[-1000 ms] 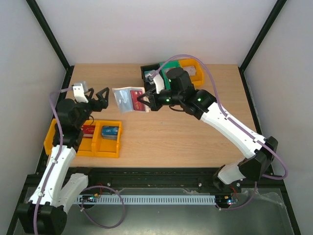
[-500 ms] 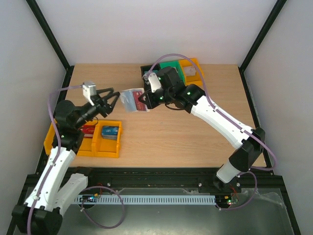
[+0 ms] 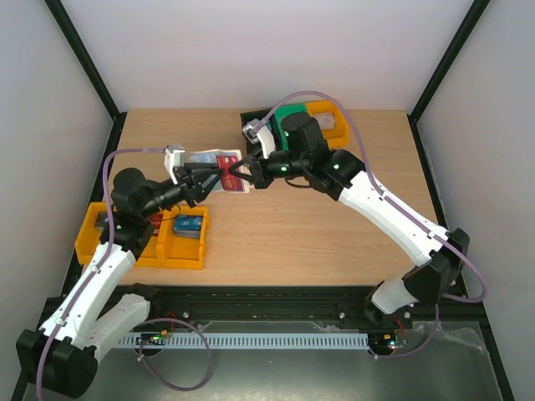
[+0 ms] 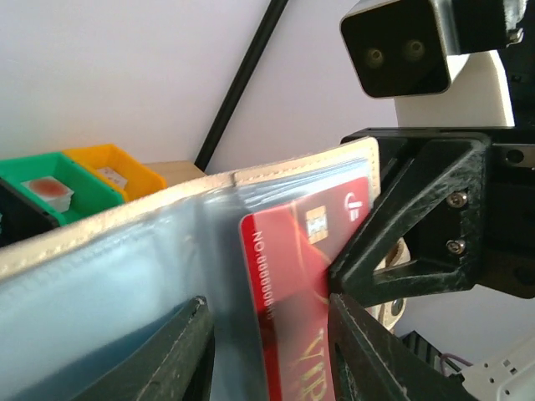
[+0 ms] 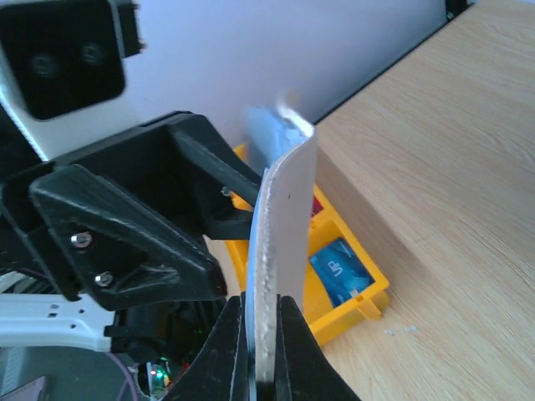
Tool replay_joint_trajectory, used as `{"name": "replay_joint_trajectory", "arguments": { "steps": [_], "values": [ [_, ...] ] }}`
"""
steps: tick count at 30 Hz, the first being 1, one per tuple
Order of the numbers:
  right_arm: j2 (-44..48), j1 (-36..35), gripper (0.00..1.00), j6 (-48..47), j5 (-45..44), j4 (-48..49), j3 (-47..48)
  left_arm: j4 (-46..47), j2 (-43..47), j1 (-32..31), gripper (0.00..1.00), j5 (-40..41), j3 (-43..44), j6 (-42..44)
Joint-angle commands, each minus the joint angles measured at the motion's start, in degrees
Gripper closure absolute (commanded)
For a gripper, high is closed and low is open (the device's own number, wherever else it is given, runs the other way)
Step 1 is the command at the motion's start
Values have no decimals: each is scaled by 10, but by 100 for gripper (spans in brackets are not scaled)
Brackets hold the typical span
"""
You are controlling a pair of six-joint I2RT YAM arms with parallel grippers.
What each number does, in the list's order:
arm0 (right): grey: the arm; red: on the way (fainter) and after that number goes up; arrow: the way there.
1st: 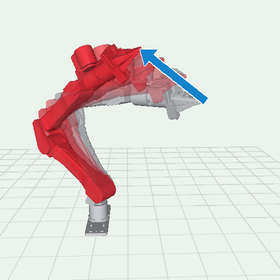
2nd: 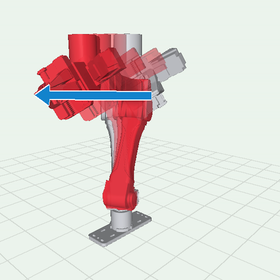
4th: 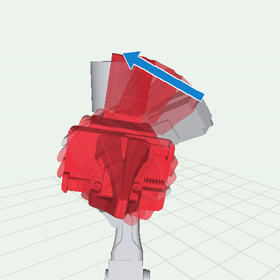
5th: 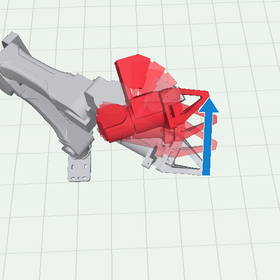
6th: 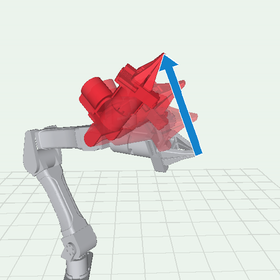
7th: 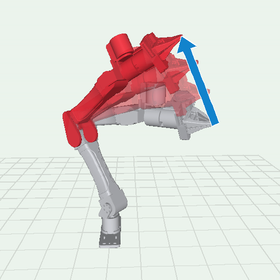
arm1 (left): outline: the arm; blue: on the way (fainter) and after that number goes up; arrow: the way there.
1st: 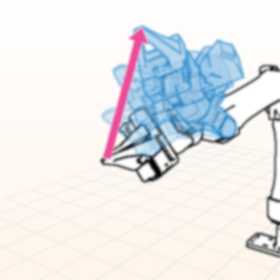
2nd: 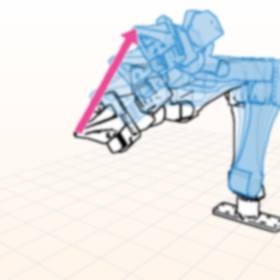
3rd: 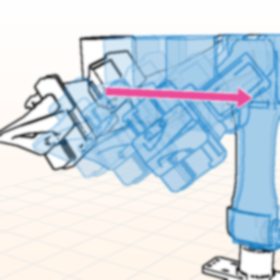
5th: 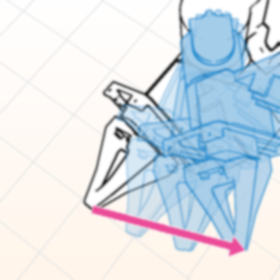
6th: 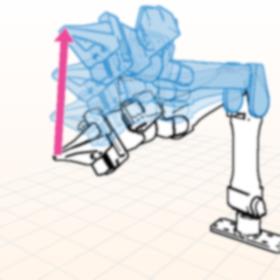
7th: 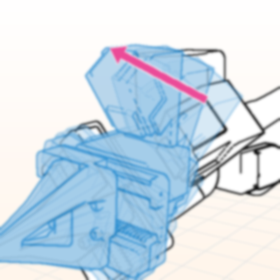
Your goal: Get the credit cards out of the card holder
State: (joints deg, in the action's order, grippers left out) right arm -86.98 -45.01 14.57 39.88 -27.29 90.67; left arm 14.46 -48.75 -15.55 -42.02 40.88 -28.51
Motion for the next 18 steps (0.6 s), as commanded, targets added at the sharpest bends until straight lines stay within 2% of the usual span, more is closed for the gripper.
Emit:
{"name": "replay_joint_trajectory", "arguments": {
  "steps": [1, 8, 14, 16, 18],
  "values": [
    [48, 1, 98, 7, 80, 105, -31, -3, 6, 3, 61, -5, -8, -1],
    [49, 0, 98, 25, 139, 164, -49, 41, 5, -6, 63, -61, -13, -10],
    [38, 0, 98, 48, 94, 213, -64, 82, 4, -15, 71, -108, -7, -18],
    [25, 0, 98, 54, 72, 216, -61, 95, 1, -18, 77, -119, -3, -18],
    [13, 1, 98, 60, 74, 224, -59, 107, -1, -19, 90, -122, -2, -23]
  ]
}}
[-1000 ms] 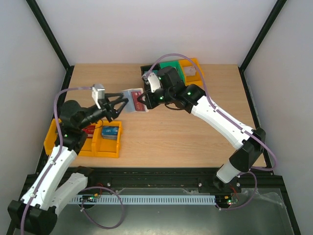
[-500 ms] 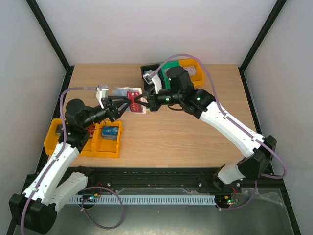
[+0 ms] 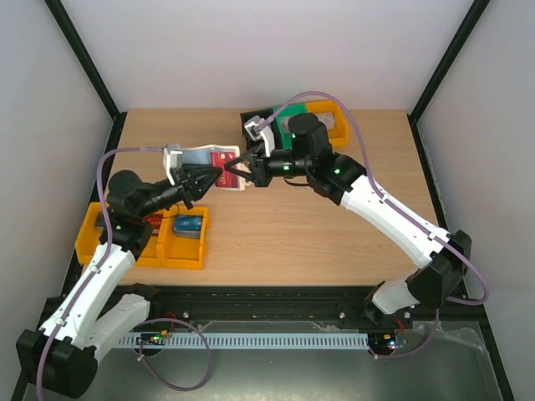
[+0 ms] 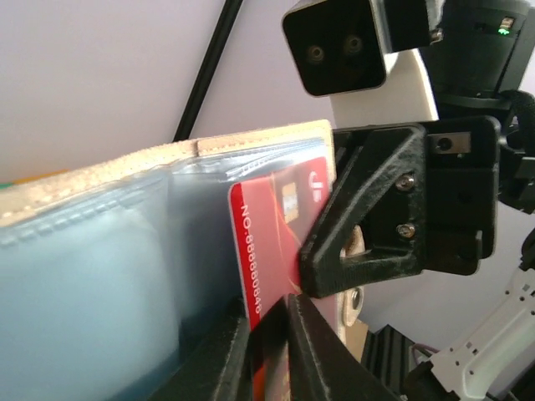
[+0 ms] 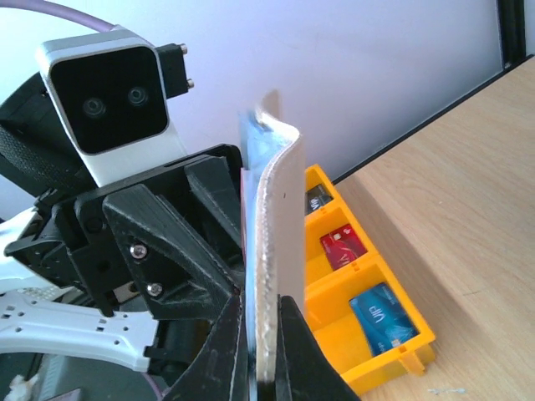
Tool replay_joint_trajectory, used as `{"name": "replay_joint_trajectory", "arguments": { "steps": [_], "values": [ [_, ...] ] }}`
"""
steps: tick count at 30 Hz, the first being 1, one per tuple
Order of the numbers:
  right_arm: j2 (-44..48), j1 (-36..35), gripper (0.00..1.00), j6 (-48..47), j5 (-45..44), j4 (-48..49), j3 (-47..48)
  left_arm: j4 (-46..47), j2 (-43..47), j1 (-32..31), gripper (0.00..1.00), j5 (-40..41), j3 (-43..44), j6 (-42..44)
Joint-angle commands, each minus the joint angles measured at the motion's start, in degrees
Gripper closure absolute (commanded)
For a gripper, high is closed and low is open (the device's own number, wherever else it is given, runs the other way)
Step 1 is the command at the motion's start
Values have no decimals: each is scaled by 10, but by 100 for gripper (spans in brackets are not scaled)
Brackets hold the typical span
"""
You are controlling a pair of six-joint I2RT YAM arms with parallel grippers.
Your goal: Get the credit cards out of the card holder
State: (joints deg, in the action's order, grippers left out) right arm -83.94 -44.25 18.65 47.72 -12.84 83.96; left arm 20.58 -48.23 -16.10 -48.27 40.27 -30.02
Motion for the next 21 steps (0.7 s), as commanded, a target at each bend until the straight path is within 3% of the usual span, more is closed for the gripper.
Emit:
{"name": "replay_joint_trajectory", "arguments": {
  "steps": [1, 6, 10, 13, 18, 21],
  "values": [
    [-20, -6, 98, 21, 2, 83, 8, 48, -6, -13, 97, -60, 6, -8],
    [-6, -1, 97, 12, 33, 102, -15, 36, 5, -7, 98, -62, 8, -12],
    [14, 14, 76, 28, 90, 135, -44, 42, 11, 8, 98, -51, 4, -28],
    [36, 28, 68, 25, 107, 141, -63, 44, 16, 17, 98, -53, 4, -29],
    [61, 46, 66, 34, 130, 154, -91, 45, 20, 24, 98, -61, 1, -30],
    [66, 49, 75, 40, 140, 154, -99, 50, 17, 24, 98, -68, 2, -30]
  ]
}}
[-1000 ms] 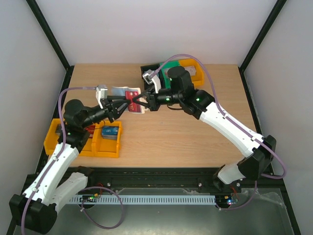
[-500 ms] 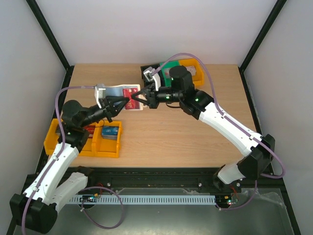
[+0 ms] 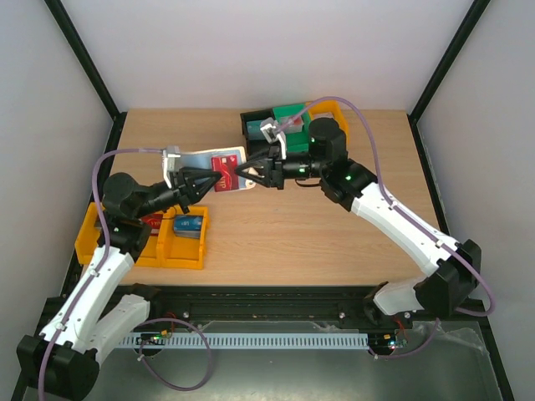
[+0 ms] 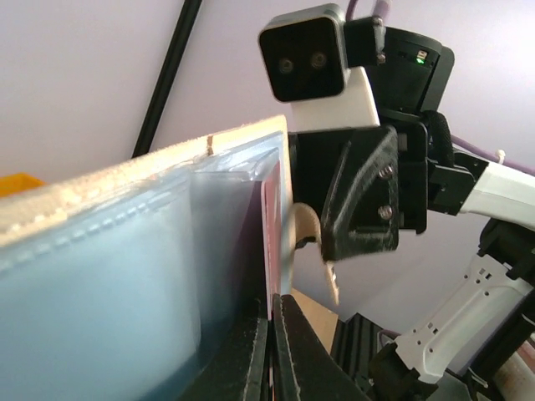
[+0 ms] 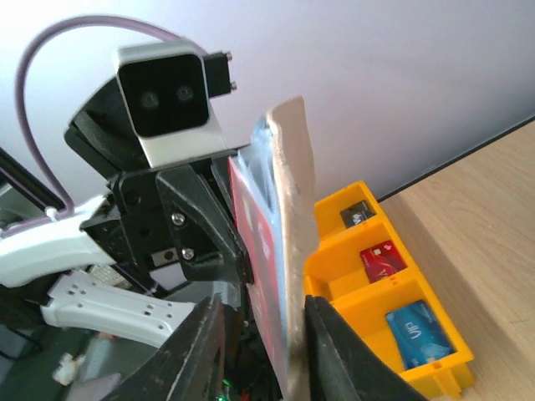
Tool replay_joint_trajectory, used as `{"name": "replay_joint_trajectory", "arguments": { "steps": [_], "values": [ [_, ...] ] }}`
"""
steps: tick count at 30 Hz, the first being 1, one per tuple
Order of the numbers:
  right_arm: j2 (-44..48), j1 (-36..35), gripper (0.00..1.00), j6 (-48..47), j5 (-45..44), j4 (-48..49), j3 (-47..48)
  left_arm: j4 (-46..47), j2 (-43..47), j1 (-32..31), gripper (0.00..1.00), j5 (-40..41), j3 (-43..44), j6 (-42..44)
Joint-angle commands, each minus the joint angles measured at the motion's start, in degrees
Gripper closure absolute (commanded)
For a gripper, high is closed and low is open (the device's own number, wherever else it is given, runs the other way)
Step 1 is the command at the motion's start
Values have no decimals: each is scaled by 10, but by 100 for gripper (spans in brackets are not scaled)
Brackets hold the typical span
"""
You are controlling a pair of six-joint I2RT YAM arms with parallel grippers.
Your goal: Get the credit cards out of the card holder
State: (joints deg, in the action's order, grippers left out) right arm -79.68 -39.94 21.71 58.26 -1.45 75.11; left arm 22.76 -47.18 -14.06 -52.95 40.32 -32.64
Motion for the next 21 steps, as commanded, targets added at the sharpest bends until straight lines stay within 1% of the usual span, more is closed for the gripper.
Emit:
{"name": "replay_joint_trajectory", "arguments": {
  "steps": [1, 3, 4, 10, 11, 13, 15, 21],
  "values": [
    [23, 8, 82, 11, 37, 40, -12, 30, 6, 4, 98, -23, 1, -5],
    [19, 7, 96, 17, 39, 40, -10, 35, 4, 4, 98, -29, 1, -6],
    [16, 7, 98, 20, 43, 42, -8, 37, 4, 4, 98, -33, 1, -5],
    [9, 8, 98, 31, 56, 57, 1, 42, 15, 4, 97, -35, -5, -8],
    [8, 9, 98, 31, 59, 58, 4, 44, 17, 4, 95, -35, -8, -11],
    [7, 11, 98, 32, 64, 58, 5, 40, 24, 4, 85, -32, -11, -17],
    [6, 12, 98, 38, 73, 65, 5, 38, 28, 7, 78, -25, -14, -22],
    [12, 16, 98, 48, 102, 77, 4, 51, 33, 23, 77, -21, -20, -52]
  ]
}}
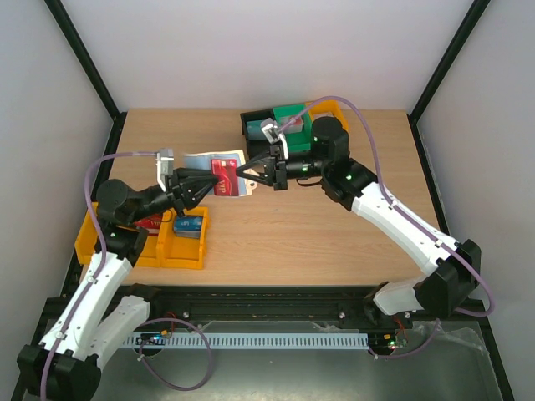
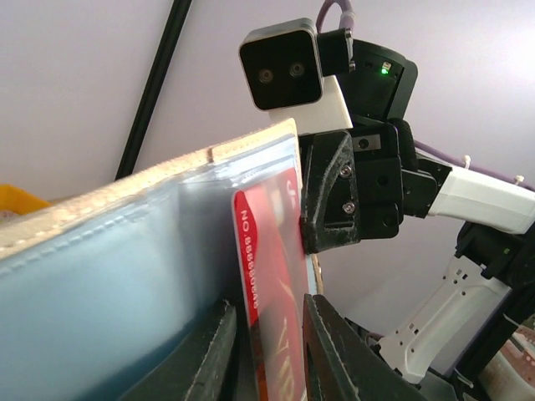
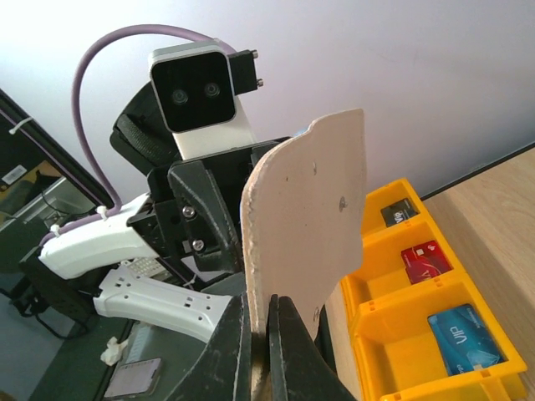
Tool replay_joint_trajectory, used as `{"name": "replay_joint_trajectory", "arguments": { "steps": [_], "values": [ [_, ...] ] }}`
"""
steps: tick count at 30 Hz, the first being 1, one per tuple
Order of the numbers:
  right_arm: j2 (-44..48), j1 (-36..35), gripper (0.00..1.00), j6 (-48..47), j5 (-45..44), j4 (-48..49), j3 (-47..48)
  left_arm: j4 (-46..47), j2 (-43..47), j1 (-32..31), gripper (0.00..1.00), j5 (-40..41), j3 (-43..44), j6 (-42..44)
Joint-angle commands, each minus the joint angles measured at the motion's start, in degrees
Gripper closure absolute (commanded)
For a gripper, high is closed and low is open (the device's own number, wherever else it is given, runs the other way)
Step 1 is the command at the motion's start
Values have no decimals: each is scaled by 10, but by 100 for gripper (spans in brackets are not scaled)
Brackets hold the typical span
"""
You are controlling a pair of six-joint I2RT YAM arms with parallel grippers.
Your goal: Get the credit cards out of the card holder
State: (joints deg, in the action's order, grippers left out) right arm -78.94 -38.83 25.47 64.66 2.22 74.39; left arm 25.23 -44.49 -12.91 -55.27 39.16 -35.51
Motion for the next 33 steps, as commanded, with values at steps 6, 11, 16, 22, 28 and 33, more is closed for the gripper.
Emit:
{"name": "replay_joint_trajectory", "arguments": {
  "steps": [6, 11, 16, 22, 28, 33],
  "values": [
    [3, 10, 98, 15, 52, 43, 9, 28, 2, 17, 80, -14, -6, -25],
    [2, 10, 98, 23, 57, 52, 13, 32, -6, 11, 86, -19, -7, -19],
    [-2, 10, 98, 29, 61, 56, 15, 30, -10, -6, 98, -19, -7, -15],
    [11, 28, 98, 17, 56, 54, -3, 17, -5, 3, 98, -6, -1, -15],
    [18, 49, 98, 7, 62, 31, -2, 13, 3, 16, 98, 3, -5, -9],
    [15, 50, 98, 58, 66, 85, -16, 32, -4, 2, 98, -1, -6, -4]
  ]
}}
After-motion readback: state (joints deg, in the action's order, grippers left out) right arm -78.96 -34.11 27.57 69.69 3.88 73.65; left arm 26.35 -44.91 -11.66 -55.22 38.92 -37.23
